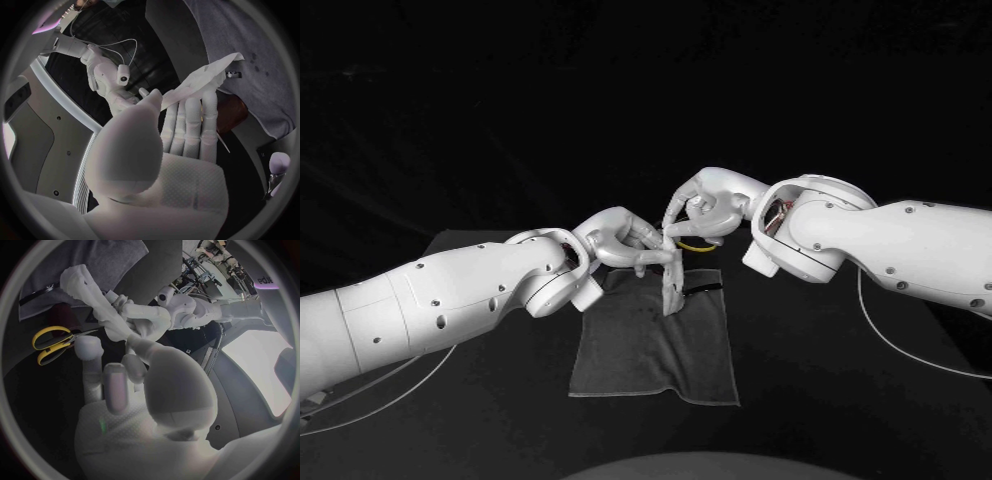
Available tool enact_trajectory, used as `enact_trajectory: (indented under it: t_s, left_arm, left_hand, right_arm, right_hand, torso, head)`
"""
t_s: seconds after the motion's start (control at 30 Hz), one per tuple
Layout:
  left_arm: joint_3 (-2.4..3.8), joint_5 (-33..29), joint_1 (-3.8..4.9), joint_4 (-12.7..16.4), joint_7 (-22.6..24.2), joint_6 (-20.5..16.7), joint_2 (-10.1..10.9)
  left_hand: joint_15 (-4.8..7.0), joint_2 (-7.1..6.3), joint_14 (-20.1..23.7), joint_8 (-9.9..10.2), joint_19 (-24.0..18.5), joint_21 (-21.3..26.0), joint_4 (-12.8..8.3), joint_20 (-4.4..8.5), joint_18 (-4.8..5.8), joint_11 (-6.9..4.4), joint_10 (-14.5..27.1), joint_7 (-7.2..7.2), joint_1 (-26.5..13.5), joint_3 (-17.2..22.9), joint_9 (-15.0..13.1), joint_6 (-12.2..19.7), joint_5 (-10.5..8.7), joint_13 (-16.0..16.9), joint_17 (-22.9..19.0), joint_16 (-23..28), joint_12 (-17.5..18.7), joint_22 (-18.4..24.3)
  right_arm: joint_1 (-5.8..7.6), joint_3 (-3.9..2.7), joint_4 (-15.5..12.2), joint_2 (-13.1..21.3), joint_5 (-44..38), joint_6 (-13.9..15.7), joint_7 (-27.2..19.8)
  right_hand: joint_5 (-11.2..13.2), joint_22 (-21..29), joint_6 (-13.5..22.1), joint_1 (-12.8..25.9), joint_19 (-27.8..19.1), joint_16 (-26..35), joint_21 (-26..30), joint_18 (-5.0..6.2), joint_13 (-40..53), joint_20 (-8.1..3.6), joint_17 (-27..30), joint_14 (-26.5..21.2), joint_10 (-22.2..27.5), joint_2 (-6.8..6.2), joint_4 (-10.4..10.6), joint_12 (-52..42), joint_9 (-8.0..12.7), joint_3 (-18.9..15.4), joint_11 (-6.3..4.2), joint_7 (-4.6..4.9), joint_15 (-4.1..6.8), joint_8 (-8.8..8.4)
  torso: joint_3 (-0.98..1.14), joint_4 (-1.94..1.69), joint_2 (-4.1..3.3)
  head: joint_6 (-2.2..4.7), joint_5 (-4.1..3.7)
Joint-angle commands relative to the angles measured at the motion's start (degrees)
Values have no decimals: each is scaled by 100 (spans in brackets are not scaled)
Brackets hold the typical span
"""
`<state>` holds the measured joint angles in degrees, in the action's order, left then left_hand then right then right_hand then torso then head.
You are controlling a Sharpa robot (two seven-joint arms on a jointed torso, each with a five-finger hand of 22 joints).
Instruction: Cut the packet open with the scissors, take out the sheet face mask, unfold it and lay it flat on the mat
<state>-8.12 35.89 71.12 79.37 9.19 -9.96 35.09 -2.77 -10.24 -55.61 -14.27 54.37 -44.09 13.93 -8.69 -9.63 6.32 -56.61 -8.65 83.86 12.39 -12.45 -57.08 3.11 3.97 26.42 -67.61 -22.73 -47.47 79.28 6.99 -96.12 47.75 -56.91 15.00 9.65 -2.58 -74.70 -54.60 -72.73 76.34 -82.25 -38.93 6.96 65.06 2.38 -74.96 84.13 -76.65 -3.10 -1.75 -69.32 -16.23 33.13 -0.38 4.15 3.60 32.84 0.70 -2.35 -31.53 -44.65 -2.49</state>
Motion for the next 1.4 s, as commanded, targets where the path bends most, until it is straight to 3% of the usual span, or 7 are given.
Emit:
enact_trajectory:
  t_s: [0.03,0.27,0.47,0.63,0.87,1.07,1.4]
  left_arm:
    - [5,-34,-1,0,-21,195,-34]
    - [4,-71,-1,-31,-24,139,-58]
    - [3,-180,-1,-65,5,-29,-80]
    - [4,-227,-1,-101,-5,-74,-32]
    - [9,-321,0,-141,-38,18,86]
    - [11,-339,1,-149,-92,179,137]
    - [17,-339,1,-167,-113,399,152]
  left_hand:
    - [-41,-91,43,48,-29,6,44,-4,-73,37,135,4,-51,-134,13,81,-29,11,0,-24,34,9]
    - [-47,56,67,38,-38,24,31,-24,-83,39,171,44,131,-160,0,39,-27,58,9,-65,-54,13]
    - [161,614,-149,-315,61,-155,-403,130,-104,-168,-237,148,861,590,-194,-521,-19,164,56,-236,-338,-114]
    - [229,415,-311,-491,3,-438,-644,237,-84,-231,-309,160,509,1304,-435,-461,-33,240,123,-337,-448,-374]
    - [236,354,-773,-624,-19,-517,-833,239,-85,-251,-288,157,192,1587,-624,-360,-32,331,914,-780,-572,-458]
    - [230,364,-942,-684,-28,-519,-872,229,-81,-245,-228,177,18,1596,-713,-288,-33,401,1255,-975,-674,-469]
    - [332,503,-1366,-823,29,-545,-1026,288,-83,-381,-35,243,-335,1784,-991,-9,-35,1065,2089,-1433,-1735,-513]
  right_arm:
    - [6,-8,32,-24,32,65,-51]
    - [7,-8,44,-36,42,85,-55]
    - [7,-8,42,-21,44,100,-60]
    - [7,-8,125,9,45,62,-49]
    - [27,-8,303,67,33,-66,-30]
    - [42,-8,357,87,24,-202,-38]
    - [50,-6,448,-39,133,-255,-143]
  right_hand:
    - [-20,-7,-41,-13,54,-31,-27,103,13,1,-561,327,-49,61,-8,1,-263,39,4,-11,31,190]
    - [-20,-9,-42,-10,56,-34,-34,102,11,0,-565,328,-50,60,-11,5,-263,47,3,-13,31,191]
    - [-20,-12,-42,-8,59,-31,-43,101,10,0,-562,328,-50,60,-13,6,-263,52,3,-13,32,192]
    - [-20,-12,-42,-8,59,-31,-43,101,10,0,-562,328,-50,60,-13,6,-263,52,3,-13,32,192]
    - [-20,-14,-43,-3,62,-32,-49,100,15,-1,-563,328,-55,58,-16,3,-263,60,2,-14,33,194]
    - [-20,-6,-42,4,55,-21,-20,105,-2,-1,-551,325,-46,52,-19,20,-262,65,2,-14,33,195]
    - [-20,28,-23,41,21,12,99,122,-65,-2,-514,314,-10,33,-19,83,-259,81,6,-9,31,192]
  torso:
    - [0,-1,-3]
    - [2,-7,-3]
    - [-3,-2,0]
    - [-1,1,0]
    - [0,-1,-5]
    - [0,-3,-4]
    - [-1,2,3]
  head:
    - [-6,-24]
    - [3,-31]
    - [-2,-20]
    - [-10,-32]
    - [-28,-41]
    - [-51,-45]
    - [-60,-50]
